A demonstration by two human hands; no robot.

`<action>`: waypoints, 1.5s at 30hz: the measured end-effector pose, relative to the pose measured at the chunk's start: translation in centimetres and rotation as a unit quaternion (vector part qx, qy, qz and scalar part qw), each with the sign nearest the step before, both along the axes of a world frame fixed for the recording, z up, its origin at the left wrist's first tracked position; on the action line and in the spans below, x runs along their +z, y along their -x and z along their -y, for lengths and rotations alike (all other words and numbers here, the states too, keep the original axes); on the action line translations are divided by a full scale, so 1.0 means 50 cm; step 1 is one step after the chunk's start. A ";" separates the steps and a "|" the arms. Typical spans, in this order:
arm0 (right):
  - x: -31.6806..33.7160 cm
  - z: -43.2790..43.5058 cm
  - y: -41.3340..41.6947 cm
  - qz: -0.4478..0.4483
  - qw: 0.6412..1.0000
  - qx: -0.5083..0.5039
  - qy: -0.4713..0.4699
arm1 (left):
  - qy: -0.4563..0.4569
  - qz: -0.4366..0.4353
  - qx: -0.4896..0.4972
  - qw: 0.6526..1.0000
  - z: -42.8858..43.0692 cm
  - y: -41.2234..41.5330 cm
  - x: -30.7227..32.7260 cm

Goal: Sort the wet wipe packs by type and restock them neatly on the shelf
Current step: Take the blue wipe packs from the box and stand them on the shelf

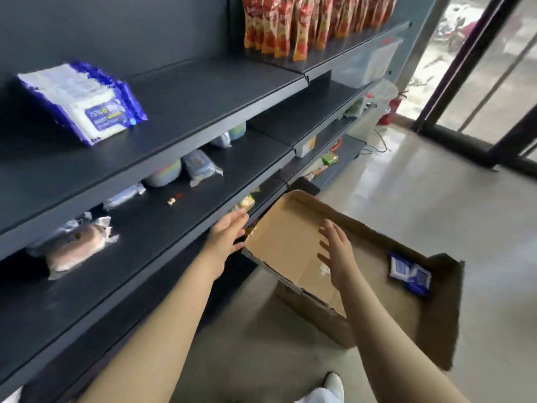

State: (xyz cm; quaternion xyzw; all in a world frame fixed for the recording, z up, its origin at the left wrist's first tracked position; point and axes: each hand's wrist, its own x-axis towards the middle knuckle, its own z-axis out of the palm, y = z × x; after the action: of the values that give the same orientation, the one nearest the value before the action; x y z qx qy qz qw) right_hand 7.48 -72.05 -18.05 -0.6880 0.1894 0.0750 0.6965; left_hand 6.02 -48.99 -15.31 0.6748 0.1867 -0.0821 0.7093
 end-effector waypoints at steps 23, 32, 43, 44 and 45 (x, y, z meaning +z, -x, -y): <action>-0.391 0.802 -0.159 -0.204 0.959 -0.197 -0.024 | -0.052 -0.223 -0.166 0.959 0.770 -0.266 -0.391; -0.751 0.992 -0.296 -0.266 0.937 -0.224 0.025 | -0.068 -0.259 -0.212 0.940 1.022 -0.453 -0.756; -0.950 1.019 -0.342 -0.260 0.919 -0.292 0.056 | -0.096 -0.236 -0.252 0.933 1.180 -0.562 -0.999; -0.954 1.020 -0.339 -0.256 0.919 -0.295 0.061 | -0.099 -0.230 -0.253 0.934 1.184 -0.563 -1.009; -0.956 1.021 -0.336 -0.254 0.918 -0.298 0.066 | -0.107 -0.223 -0.254 0.935 1.186 -0.564 -1.018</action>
State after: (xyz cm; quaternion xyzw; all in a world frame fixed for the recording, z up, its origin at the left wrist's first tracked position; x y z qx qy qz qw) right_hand 24.26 -123.10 -65.85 -0.6020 0.5607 0.0237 0.5680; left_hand 34.24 -108.29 -66.18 0.7358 0.1698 -0.3878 0.5286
